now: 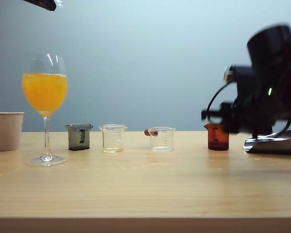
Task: Pick up the fourth measuring cup from the left, pour the grenadine inside into the goblet, and finally put the measuring cup back in its original place.
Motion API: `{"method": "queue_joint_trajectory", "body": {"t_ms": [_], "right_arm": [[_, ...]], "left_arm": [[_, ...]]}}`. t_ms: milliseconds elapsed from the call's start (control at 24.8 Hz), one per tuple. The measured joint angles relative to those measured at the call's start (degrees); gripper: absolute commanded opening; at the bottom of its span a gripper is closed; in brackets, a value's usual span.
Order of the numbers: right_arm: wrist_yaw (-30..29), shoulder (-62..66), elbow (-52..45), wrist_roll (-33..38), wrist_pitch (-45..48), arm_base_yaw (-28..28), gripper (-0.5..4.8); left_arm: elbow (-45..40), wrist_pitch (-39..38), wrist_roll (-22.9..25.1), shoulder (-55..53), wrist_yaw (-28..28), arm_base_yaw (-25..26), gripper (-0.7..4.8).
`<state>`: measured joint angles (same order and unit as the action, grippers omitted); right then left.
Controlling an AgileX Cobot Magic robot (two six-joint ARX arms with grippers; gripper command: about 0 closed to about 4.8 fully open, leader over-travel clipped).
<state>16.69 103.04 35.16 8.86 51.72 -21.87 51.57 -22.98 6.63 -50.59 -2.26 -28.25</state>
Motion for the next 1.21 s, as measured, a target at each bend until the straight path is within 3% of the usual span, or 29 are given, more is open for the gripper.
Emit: {"method": "queue_joint_trajectory", "body": {"t_ms": [121,242,725,1006,1087,1208], "right_arm": [[0.0,7.7,2.3,-0.1,8.0,0.0,4.79],[0.1,12.6,7.4,-1.7,8.6,0.3,4.79],[1.1,20.6,20.6,-3.0,5.8,3.7,4.79],[-3.4,22.1,23.7,-3.0,1.2,4.9,4.79],[-3.9,22.2,23.6,-3.0,0.2,4.7,4.03],[-4.0,22.4,23.6,-3.2,0.3,4.7,1.16]], "left_arm": [[0.0,-1.0,1.6,-0.2,0.8,0.0,-0.05],[0.0,-1.3,4.2,-0.2,1.5,0.0,-0.05],[0.0,-2.6,5.4,-0.3,1.6,0.0,-0.05],[0.0,-2.6,5.4,-0.3,1.6,0.0,-0.05],[0.0,-2.6,6.3,-0.4,1.6,0.0,-0.05],[0.0,-2.6,6.9,-0.6,1.6,0.0,-0.05]]}}
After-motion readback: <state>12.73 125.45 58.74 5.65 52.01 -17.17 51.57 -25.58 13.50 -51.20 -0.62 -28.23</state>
